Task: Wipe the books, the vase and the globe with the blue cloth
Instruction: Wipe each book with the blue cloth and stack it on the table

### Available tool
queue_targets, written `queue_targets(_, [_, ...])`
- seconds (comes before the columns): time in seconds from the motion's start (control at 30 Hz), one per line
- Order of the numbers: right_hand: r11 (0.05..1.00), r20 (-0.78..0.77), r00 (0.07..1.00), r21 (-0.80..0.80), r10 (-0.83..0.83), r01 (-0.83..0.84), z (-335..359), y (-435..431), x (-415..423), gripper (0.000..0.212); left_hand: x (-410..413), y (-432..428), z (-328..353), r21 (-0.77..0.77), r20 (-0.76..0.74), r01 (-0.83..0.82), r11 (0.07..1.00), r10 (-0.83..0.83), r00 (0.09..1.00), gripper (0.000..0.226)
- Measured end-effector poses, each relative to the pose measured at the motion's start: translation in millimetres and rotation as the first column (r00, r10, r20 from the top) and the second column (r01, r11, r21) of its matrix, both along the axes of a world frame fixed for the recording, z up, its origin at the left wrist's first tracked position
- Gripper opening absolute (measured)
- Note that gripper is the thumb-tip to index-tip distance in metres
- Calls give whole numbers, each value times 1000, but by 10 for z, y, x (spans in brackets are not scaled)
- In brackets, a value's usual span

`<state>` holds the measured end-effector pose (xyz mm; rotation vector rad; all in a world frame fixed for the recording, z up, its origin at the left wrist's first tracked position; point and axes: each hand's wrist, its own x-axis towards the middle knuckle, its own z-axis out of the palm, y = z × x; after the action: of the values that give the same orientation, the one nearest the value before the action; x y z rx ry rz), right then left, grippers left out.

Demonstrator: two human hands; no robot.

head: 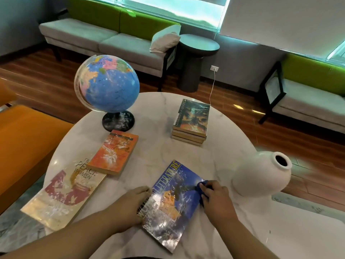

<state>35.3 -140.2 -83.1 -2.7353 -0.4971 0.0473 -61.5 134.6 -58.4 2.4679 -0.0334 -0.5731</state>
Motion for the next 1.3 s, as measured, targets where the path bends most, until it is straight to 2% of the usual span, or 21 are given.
queue_targets(0.13, [976,-18,978,-63,208,-209,54,5,-27,34,13,11,-46,20,20,29,999,-29,999,94])
queue_targets(0.27, [992,-9,994,-64,109,-109,127,-44,154,33,15,16,-65,47,30,40,998,-41,999,97])
queue_targets(0.33, [970,-24,977,-115,214,-215,124,81,112,28,5,13,-67,46,28,32,998,-33,999,96])
queue_targets(0.43, [927,-134,928,-105,347,-361,104,155,26,34,1,8,-47,42,39,30,999,-31,999,95])
queue_targets(0.57, [988,-88,988,-80,128,-135,121,60,164,32,5,-8,-5,13,63,37,999,-37,997,90])
queue_targets(0.73, [930,-195,923,-97,332,-355,132,161,2,33,3,2,-16,34,52,25,999,-27,998,93])
queue_targets(0.87, [986,-141,981,-76,133,-145,135,101,204,32,8,-20,6,40,55,40,998,-42,998,91])
queue_targets(0.93, [959,-166,961,-144,221,-245,158,197,167,36,6,-16,6,48,49,42,998,-44,998,91])
queue_targets(1.0, [919,-242,912,-137,331,-370,164,256,115,39,8,-13,11,43,50,39,998,-41,998,91])
queue_targets(1.03, [914,-253,905,-134,343,-384,190,249,135,39,9,-11,15,45,53,40,998,-42,998,91])
queue_targets(1.17, [957,-134,966,-165,220,-240,165,215,304,36,6,-27,17,35,43,24,999,-26,999,91])
queue_targets(1.3, [898,-218,900,-151,377,-413,173,258,187,36,10,-33,37,23,50,23,999,-24,998,89])
